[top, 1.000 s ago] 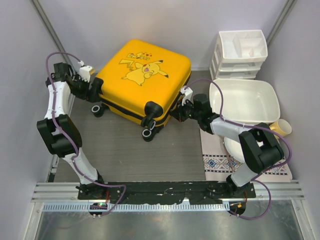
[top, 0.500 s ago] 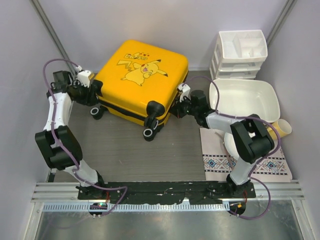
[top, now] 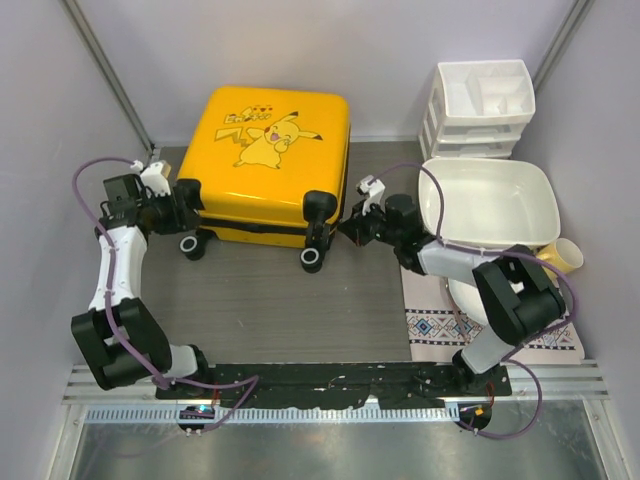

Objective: Open, take out, and arrange the luggage

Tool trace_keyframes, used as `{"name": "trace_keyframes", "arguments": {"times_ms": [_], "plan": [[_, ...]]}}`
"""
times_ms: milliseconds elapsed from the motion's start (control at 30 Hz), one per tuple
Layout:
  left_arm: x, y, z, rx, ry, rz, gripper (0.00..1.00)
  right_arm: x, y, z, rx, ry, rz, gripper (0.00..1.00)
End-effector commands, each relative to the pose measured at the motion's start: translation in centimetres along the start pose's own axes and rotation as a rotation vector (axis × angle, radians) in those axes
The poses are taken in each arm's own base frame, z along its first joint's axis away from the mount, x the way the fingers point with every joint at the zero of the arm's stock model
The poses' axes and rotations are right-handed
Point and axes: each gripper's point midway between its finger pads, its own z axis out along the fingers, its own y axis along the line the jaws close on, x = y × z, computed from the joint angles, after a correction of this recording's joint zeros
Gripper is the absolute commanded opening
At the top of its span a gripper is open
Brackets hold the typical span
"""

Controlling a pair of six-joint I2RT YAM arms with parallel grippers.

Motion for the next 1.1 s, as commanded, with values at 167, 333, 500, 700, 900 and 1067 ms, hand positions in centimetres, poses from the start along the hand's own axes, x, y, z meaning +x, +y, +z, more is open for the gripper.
{"name": "trace_keyframes", "arguments": {"times_ms": [167,333,500,700,900,1067], "plan": [[4.5,-4.0,-1.0,0.079,0.082,-0.269,0.00,1.3,7.9,-2.2,-0.086,-0.067,0.057,0.01],[5.5,-5.0,-1.7,0.093,0.070,-0.338,0.00,-2.2,5.5,-0.2,0.141,-0.192,0.126,0.01],[6.7,-6.9,-2.3,0.154,0.054,-0.457,0.00,-8.5,4.7,2.5,0.193,-0.335,0.120,0.01],[6.6,-8.4,-2.6,0.193,0.026,-0.642,0.00,-13.7,3.1,5.1,0.191,-0.434,0.070,0.01],[4.8,-8.9,-3.1,0.220,-0.071,-0.765,0.00,-10.8,4.2,3.9,0.075,-0.370,0.084,0.01],[4.7,-8.7,-3.4,0.186,-0.073,-0.822,0.00,-6.8,7.5,1.4,-0.071,-0.328,0.049,0.01]]}}
